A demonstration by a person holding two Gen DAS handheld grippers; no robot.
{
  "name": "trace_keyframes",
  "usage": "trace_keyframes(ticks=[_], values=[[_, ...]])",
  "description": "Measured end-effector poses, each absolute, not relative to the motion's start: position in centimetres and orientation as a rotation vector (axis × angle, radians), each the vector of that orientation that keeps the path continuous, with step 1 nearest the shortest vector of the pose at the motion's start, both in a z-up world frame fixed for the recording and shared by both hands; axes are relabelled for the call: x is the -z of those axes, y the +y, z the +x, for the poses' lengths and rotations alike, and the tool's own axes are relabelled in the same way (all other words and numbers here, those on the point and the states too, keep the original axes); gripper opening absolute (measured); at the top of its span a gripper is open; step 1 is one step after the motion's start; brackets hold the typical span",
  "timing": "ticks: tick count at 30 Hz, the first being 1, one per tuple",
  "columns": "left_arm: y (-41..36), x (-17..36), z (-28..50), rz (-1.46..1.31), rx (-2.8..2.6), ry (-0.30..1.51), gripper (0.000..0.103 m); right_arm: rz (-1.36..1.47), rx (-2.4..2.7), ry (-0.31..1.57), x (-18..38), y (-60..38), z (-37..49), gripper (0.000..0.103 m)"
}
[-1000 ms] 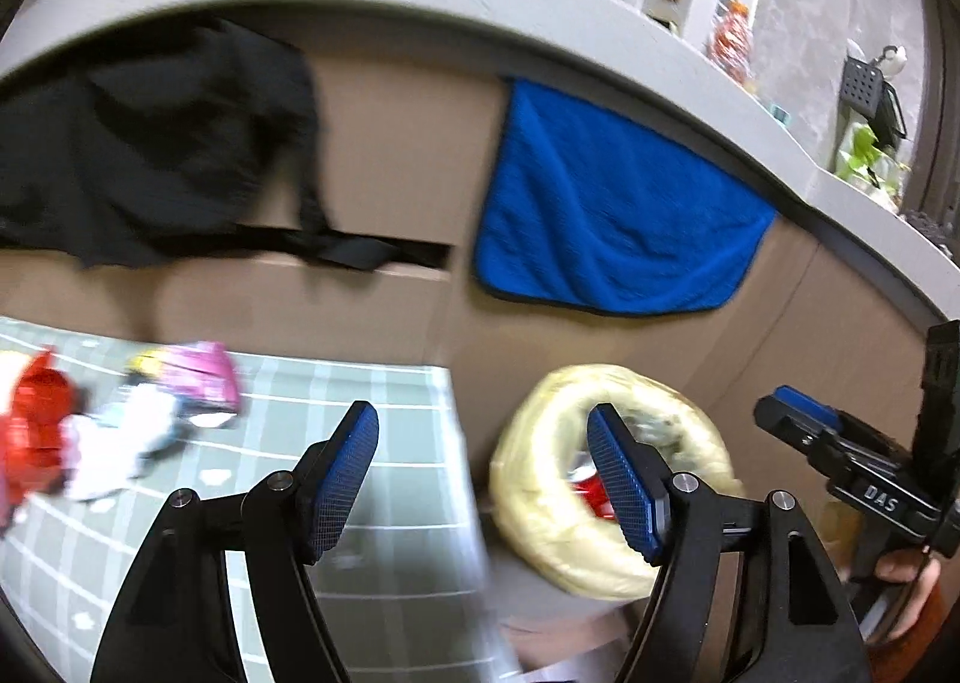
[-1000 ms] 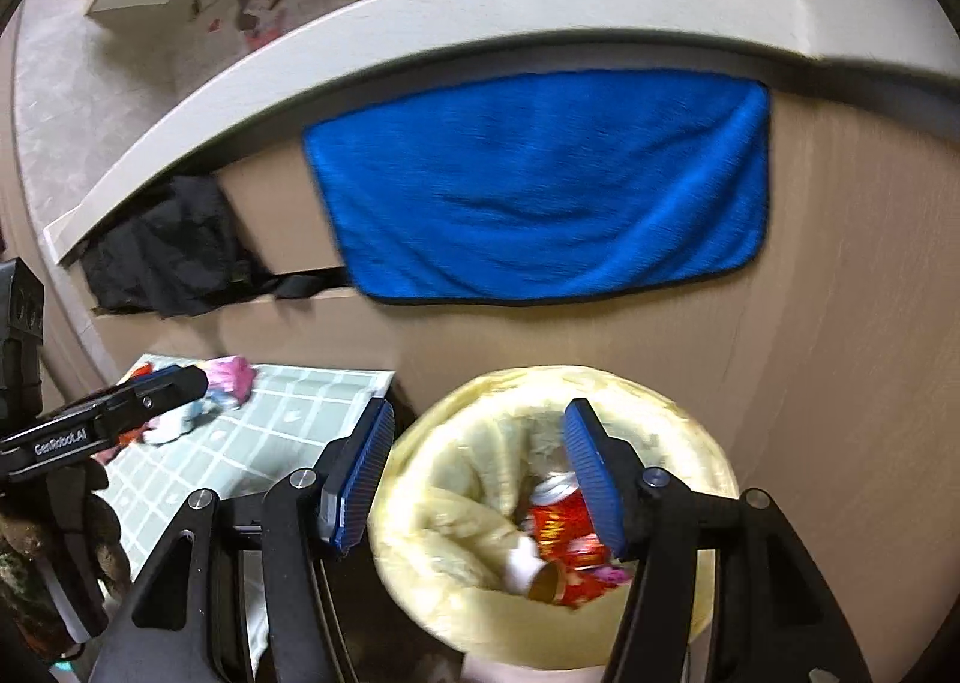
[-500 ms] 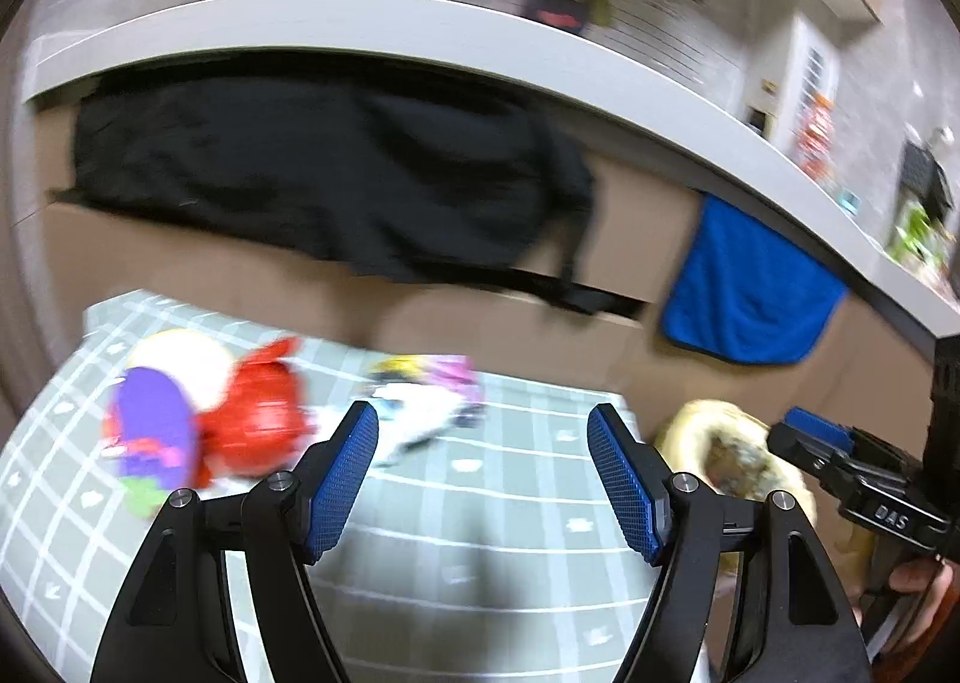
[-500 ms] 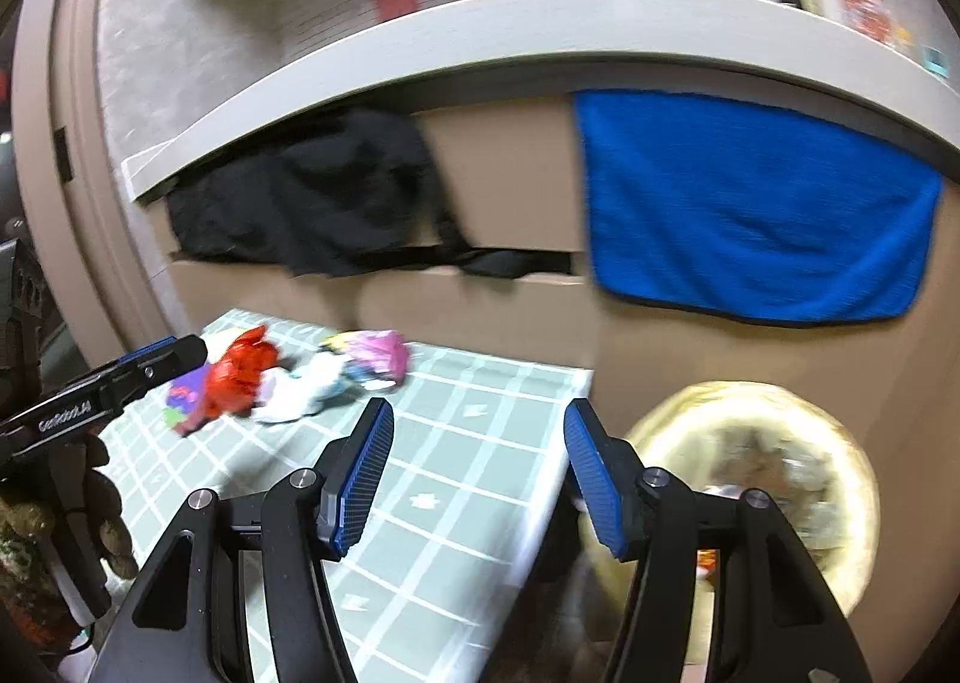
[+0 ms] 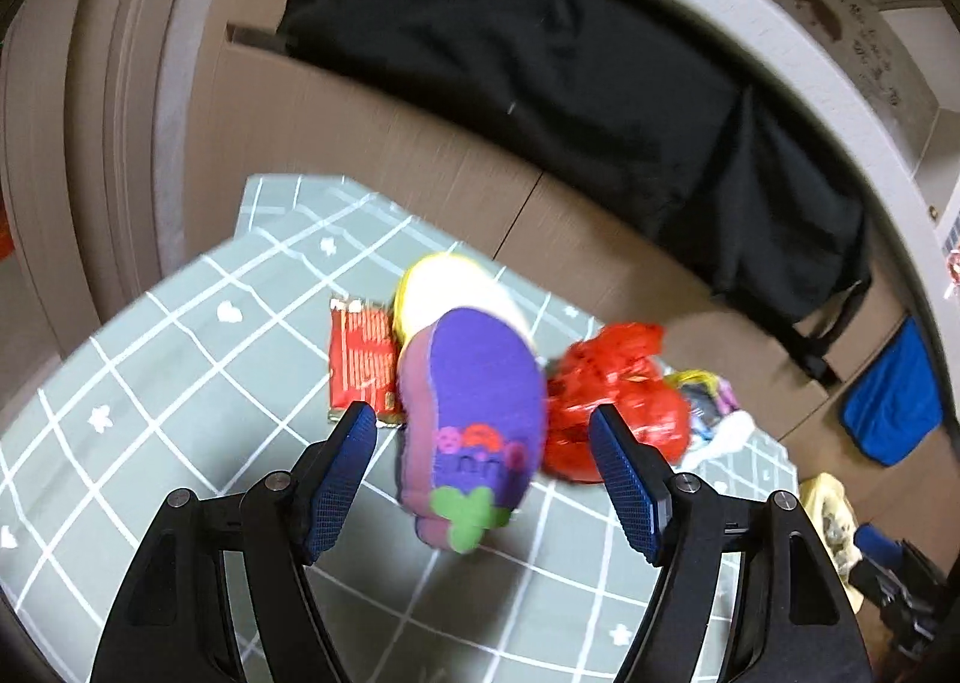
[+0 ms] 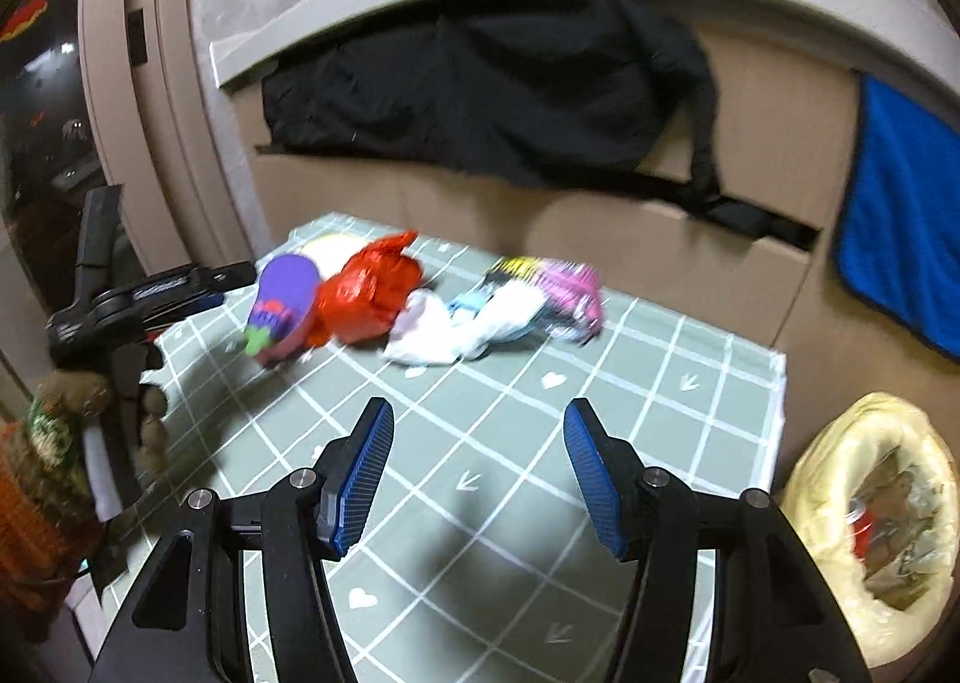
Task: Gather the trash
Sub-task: 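Grasp the purple-pink sponge with the left tool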
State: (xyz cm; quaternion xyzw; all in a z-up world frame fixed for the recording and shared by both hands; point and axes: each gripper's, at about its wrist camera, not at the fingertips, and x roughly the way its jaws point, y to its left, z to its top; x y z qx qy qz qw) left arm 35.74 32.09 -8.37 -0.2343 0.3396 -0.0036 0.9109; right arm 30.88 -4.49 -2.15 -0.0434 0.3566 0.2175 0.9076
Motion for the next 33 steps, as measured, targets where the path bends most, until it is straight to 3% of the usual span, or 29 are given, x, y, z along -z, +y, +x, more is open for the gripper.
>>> trace_keyframes(ticks=[9,13,15,24,33], values=[[31.3,11.8,39.9,-0.494,0.007,0.810,0.071,-0.100,-0.448,0.794,4.0,-3.9,31.9,0.056],[32.3,10.9,38.4,-0.549,-0.003,0.796,0.039,-0.100,-0.452,0.807,4.3,-3.5,32.7,0.056],[33.0,10.2,37.0,-0.570,0.018,0.773,0.036,-0.112,-0.470,0.806,4.1,-2.6,33.3,0.056],[37.8,6.4,27.2,-0.549,-0.035,0.673,0.034,-0.193,-0.667,0.755,2.7,7.8,35.7,0.056],[41.5,7.0,22.3,-0.551,-0.154,0.658,0.034,-0.397,-0.734,0.705,5.4,21.7,38.5,0.056]])
